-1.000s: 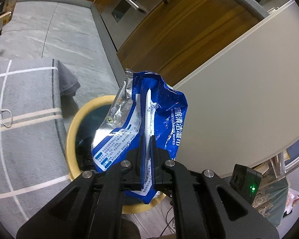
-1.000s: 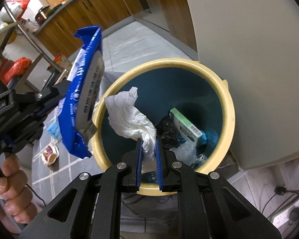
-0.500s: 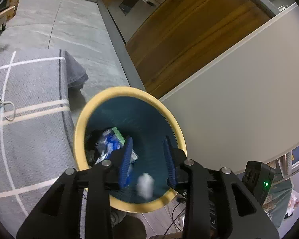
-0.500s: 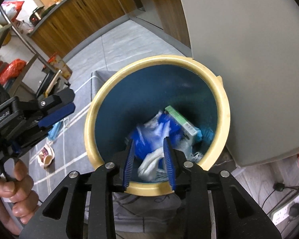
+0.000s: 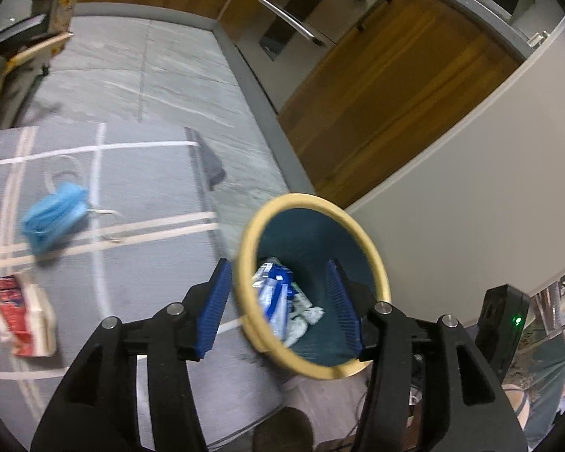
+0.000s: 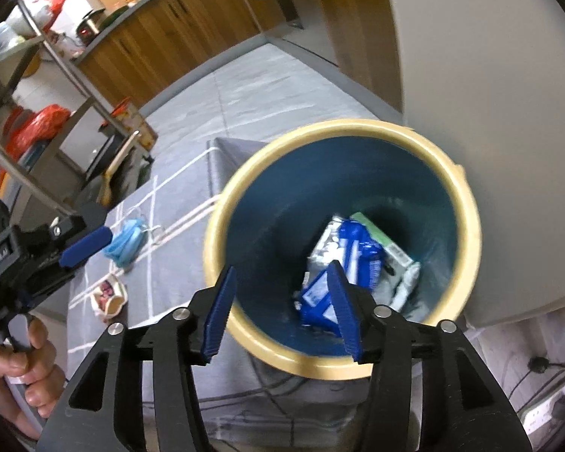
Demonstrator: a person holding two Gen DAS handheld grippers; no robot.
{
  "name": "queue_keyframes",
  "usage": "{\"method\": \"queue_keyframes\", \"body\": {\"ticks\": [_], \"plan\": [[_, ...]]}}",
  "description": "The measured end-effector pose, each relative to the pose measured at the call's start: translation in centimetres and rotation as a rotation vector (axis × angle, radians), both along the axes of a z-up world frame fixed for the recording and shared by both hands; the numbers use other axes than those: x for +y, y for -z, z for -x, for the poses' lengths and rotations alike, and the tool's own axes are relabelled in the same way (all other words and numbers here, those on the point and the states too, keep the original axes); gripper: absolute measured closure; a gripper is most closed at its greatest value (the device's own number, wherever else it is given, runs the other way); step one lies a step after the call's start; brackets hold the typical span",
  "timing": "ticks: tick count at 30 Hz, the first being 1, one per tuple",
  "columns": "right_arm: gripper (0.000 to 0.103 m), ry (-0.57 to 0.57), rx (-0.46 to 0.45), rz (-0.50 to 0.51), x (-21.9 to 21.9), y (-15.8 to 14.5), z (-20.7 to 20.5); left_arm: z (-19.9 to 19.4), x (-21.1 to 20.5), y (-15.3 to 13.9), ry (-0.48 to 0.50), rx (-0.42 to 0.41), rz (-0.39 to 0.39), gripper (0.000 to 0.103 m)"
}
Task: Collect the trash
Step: 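Open both tools to drop the wipes package and tissue into the bin, then move both open tools back over the snack wrapper and face mask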
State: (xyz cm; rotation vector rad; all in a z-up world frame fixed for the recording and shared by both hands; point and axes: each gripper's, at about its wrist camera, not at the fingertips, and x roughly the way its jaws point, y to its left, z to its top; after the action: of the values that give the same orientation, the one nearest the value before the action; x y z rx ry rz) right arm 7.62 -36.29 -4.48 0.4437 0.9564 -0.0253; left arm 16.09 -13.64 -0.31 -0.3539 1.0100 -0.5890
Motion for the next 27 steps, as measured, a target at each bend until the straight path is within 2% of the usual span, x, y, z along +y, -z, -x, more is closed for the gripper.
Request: {"method": "queue_keyframes", "body": {"ticks": [8,11,19,27], "plan": [[0.043,-0.072,-0.008,0.005,3.4,-0.3,-1.1,1.3,6.0,-0.5,-0.084,-0.02,-0.085,0.039],[0.043,-0.101,-0.009,-0.001,4.9,-0.3,-1.6,1.8,8.3,-0.3,-0.125,-0.018,-0.137,0.038],[0.042,-0.176,-0.002,-0.009,8.7,0.1,-2.6,3.0,13.8,1.7,-0.219,0.028,-0.234,0.037],[0.041,-0.228,0.011,-0.01,11.2,0.7,-3.4,2.5,15.9,4.8,-0.25,0.101,-0.329,0.033]]}}
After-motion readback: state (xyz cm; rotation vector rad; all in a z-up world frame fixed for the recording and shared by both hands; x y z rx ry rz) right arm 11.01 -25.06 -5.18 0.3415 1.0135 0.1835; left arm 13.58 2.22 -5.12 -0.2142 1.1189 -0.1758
